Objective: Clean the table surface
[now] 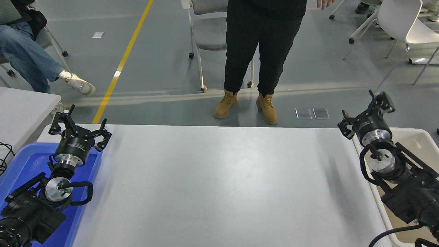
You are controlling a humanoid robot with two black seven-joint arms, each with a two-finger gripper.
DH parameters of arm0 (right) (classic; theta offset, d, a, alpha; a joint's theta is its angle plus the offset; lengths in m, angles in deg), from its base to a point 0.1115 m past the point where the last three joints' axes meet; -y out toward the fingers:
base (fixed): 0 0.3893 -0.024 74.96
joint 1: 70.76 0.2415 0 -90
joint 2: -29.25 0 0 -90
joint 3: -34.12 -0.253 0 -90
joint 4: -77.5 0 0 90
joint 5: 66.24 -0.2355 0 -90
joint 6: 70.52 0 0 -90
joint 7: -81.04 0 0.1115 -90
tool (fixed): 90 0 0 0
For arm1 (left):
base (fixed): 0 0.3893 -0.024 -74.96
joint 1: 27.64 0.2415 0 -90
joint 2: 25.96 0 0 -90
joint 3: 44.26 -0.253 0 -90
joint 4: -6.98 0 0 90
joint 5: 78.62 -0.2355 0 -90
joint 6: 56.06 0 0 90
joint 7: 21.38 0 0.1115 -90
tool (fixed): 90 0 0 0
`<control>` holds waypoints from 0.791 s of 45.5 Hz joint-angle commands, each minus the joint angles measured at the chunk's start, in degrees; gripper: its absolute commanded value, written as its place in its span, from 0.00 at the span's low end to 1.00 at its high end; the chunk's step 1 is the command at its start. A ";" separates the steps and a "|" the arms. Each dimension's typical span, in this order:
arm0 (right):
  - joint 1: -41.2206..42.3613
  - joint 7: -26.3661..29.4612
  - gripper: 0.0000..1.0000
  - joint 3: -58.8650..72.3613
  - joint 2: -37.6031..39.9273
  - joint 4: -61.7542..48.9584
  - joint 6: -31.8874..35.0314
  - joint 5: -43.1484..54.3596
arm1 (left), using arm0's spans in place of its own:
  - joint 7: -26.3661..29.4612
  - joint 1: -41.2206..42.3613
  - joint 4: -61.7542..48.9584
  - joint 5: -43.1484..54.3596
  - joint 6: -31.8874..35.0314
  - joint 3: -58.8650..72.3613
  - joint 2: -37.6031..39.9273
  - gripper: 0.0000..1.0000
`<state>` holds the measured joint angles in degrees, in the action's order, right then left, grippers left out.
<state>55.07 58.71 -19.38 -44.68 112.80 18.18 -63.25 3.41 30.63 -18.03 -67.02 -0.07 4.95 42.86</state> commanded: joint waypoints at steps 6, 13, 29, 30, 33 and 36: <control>-1.73 -3.78 0.99 -0.02 -1.48 0.29 4.01 0.00 | 0.00 0.00 -0.04 0.00 0.00 0.00 -0.09 1.00; -1.47 -4.39 0.99 0.06 -1.39 0.29 5.16 0.00 | 0.00 0.00 0.04 0.00 0.00 0.00 0.00 1.00; -1.90 -4.74 0.99 1.21 -1.13 -0.67 8.76 5.09 | 0.00 0.00 -0.04 0.00 0.00 0.00 0.00 1.00; -1.99 -5.01 0.99 1.12 -1.13 -0.76 8.76 5.79 | 0.00 0.00 -0.04 0.00 0.00 0.00 0.00 1.00; -1.99 -5.89 0.99 1.12 -1.13 -1.29 8.76 6.94 | 0.00 0.00 -0.04 0.00 0.00 0.00 0.00 1.00; -1.82 -6.41 0.99 1.12 -1.13 -1.99 8.76 7.03 | 0.00 0.00 -0.04 0.00 0.00 0.00 0.00 1.00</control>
<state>53.33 53.80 -18.44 -45.85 112.31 25.88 -59.38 3.41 30.63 -18.03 -67.02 -0.07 4.95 42.86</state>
